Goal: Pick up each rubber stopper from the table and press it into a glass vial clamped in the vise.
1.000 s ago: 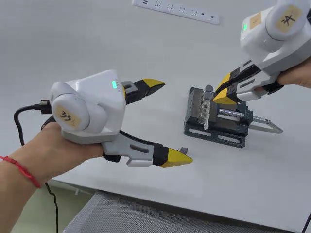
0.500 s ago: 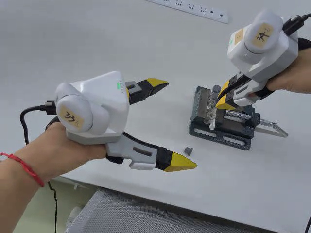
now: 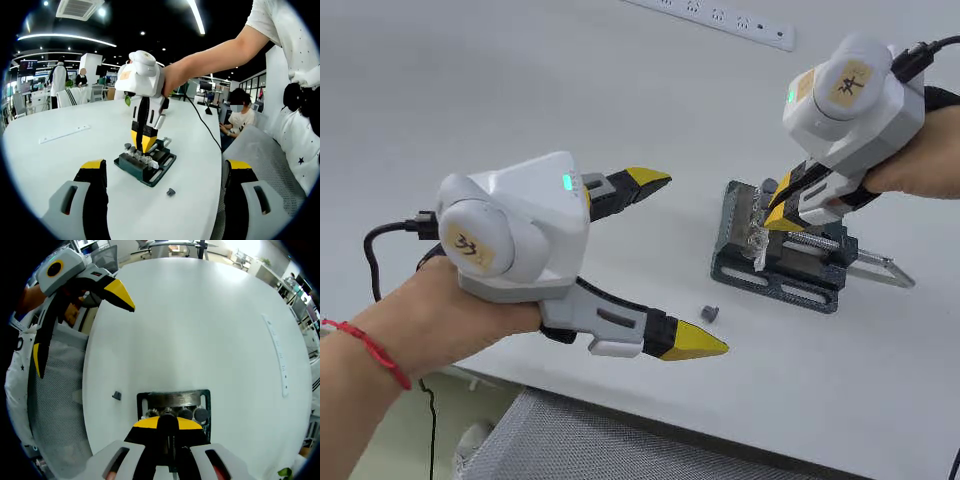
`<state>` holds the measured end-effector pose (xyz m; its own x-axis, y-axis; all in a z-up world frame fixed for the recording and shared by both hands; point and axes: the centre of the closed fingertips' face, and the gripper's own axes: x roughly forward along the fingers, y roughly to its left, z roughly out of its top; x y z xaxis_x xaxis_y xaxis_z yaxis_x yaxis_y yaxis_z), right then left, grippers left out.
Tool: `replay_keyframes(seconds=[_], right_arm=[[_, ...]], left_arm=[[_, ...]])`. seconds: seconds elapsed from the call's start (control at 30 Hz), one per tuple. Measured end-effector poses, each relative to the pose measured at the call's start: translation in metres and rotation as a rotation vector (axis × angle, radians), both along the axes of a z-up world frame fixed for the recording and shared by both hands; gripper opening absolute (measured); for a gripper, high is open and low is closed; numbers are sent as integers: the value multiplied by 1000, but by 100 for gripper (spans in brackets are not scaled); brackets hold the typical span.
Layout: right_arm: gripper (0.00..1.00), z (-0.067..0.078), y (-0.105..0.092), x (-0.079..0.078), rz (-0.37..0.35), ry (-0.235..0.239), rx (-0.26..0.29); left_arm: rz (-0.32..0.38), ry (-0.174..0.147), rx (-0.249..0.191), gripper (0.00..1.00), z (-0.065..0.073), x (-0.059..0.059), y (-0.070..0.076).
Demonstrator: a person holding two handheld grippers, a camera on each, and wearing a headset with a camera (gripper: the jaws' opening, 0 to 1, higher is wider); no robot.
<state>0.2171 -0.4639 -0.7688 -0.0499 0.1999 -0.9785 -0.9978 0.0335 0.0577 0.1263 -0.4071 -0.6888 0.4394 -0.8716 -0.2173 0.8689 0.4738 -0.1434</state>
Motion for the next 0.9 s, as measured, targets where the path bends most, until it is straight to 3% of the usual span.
replay_keyframes(seconds=[0.63,0.77,0.9], right_arm=[[5,-5,2,0,10,-13,-154],[5,-8,3,-1,24,-34,-191],[6,-5,0,-1,43,-28,-173]], left_arm=[[-1,5,-9,96,-1,1,-2],[6,6,-25,96,2,3,-3],[3,1,-26,96,4,5,-6]])
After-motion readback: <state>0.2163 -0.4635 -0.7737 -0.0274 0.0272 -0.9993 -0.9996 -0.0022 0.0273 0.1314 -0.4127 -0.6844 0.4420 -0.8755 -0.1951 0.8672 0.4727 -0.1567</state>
